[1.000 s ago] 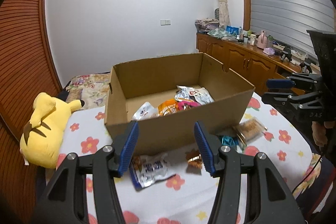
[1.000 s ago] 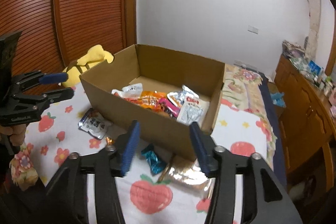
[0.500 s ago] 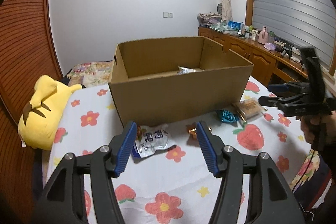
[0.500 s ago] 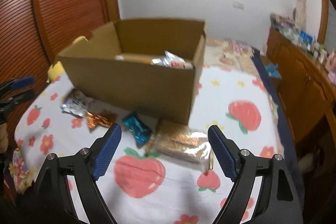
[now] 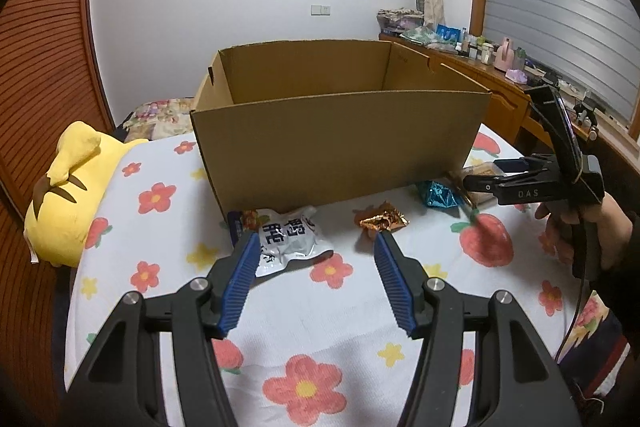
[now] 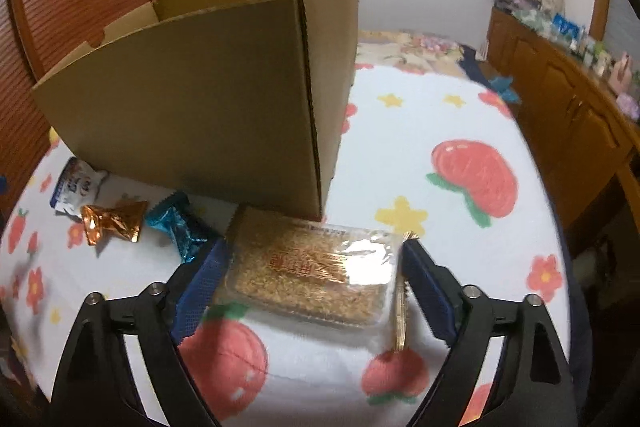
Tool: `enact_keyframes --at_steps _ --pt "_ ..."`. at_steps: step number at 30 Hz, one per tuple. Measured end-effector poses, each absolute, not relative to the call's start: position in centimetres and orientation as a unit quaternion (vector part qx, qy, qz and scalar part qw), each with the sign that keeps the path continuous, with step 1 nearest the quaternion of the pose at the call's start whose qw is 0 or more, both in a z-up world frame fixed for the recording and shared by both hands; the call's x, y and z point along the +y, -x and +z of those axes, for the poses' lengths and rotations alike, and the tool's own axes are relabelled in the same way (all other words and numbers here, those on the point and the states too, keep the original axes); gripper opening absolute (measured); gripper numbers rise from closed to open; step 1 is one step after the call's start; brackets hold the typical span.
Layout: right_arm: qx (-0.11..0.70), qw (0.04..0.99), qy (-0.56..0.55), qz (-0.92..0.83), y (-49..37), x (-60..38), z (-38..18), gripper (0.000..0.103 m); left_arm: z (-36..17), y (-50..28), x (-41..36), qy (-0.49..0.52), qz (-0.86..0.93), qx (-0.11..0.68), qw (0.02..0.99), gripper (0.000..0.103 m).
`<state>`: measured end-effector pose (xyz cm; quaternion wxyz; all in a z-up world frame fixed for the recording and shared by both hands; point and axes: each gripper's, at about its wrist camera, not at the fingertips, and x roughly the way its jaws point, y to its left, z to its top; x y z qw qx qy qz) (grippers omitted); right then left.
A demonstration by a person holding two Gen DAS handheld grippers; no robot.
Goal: Organize snacks
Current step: 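Close right gripper on the golden sesame bar while left gripper nears the duck-neck packet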
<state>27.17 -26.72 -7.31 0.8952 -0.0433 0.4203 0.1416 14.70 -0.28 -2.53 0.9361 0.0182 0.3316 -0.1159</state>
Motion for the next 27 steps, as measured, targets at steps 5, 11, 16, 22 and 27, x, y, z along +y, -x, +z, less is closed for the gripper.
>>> enact_keyframes --at_steps 5,11,16,22,27 --pt "0.437 0.888 0.034 0.139 -27.3 -26.9 -8.3 0.099 -2.7 -14.8 -0.2 -0.017 -0.115 0.332 0.936 0.060" --pt "0.436 0.889 0.055 0.133 -26.8 -25.8 -8.5 0.098 -3.2 -15.2 0.1 -0.013 -0.111 0.338 0.935 0.060" --pt "0.428 0.892 0.047 0.139 -26.1 -25.9 -8.2 0.082 -4.0 -15.9 0.2 -0.012 -0.109 0.345 0.932 0.064" --pt "0.427 0.891 0.043 0.148 -24.7 -25.9 -7.9 0.079 -5.3 -17.8 0.8 -0.003 -0.093 0.358 0.929 0.071" --pt "0.417 0.893 0.042 0.162 -22.2 -26.0 -7.6 0.078 -6.0 -19.6 1.3 0.007 -0.085 0.372 0.924 0.071"
